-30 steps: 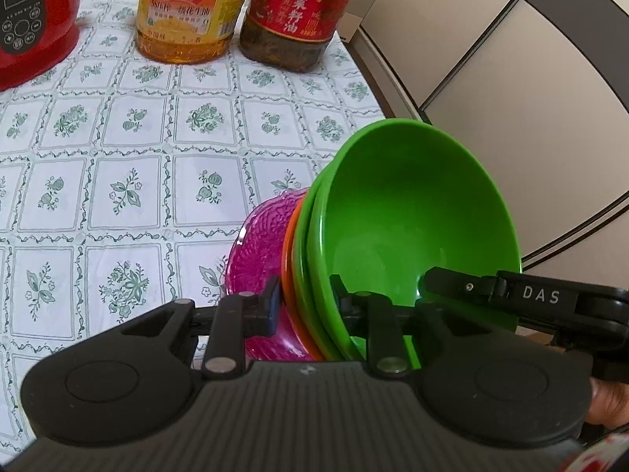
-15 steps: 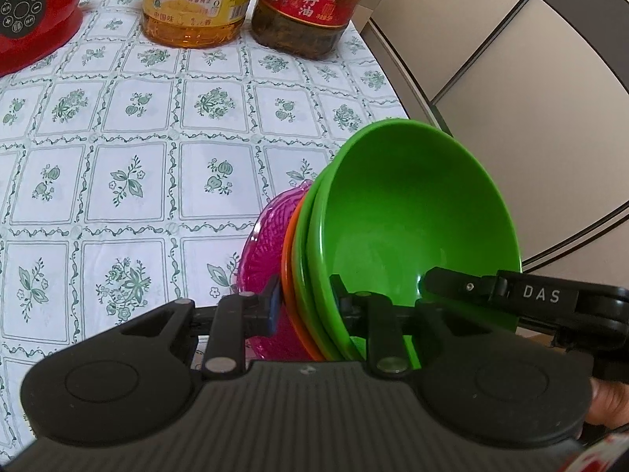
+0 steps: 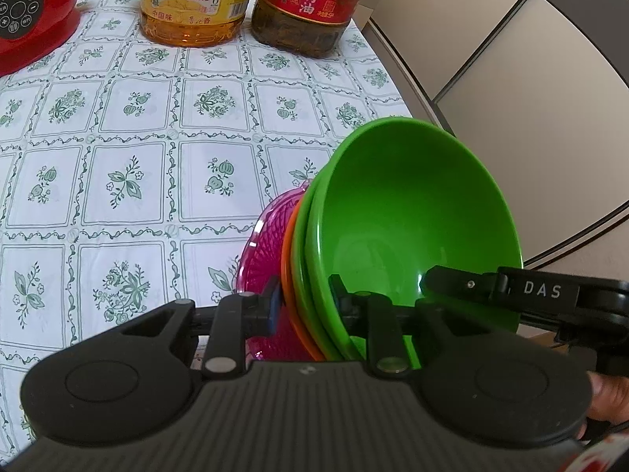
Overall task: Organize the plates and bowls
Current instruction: 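Lower the bowl stack onto the pink plate stack with both tools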
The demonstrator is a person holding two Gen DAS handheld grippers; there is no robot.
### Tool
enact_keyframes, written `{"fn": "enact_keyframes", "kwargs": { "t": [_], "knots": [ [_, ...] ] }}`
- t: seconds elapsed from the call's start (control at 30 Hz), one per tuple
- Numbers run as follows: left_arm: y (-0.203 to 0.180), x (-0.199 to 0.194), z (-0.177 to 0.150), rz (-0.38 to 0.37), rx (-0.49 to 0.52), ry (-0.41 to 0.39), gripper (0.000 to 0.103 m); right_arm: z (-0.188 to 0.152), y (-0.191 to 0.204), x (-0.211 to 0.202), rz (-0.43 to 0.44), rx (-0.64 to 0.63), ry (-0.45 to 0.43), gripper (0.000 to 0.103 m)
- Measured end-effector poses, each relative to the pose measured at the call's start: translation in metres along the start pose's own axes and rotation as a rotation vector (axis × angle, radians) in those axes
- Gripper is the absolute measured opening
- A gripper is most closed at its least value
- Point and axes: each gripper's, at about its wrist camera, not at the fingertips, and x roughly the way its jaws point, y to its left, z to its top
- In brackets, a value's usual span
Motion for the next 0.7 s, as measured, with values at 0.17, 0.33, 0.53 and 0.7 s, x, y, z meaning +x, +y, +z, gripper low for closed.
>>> {"fn": "enact_keyframes", "kwargs": {
  "t": [0.17, 0.33, 0.53, 0.7],
  "knots": [
    [0.0015, 0.0013, 0.0014, -0.003, 0.007, -0.003, 0.021, 0.0001, 0.0007, 0.0005, -0.003, -0.004, -0.003, 0.026],
    [0.0005, 0.0010, 0.0000, -0.004, 0.014, -0.003, 0.022, -0.0006, 0.0004, 0.0001, -0.002, -0.008, -0.005, 0.026],
    [-0.0003, 0.0010, -0.0004, 0.000, 0.015, -0.002, 0.021, -0.0001, 0.0015, 0.0004, -0.007, -0.019, -0.004, 0.026],
    [-0.0024, 0.0000, -0.0005, 0.011, 0.024, -0.012, 0.022, -0.0006, 0.0013, 0.0005, -0.003, -0.033, -0.005, 0.028]
  ]
}}
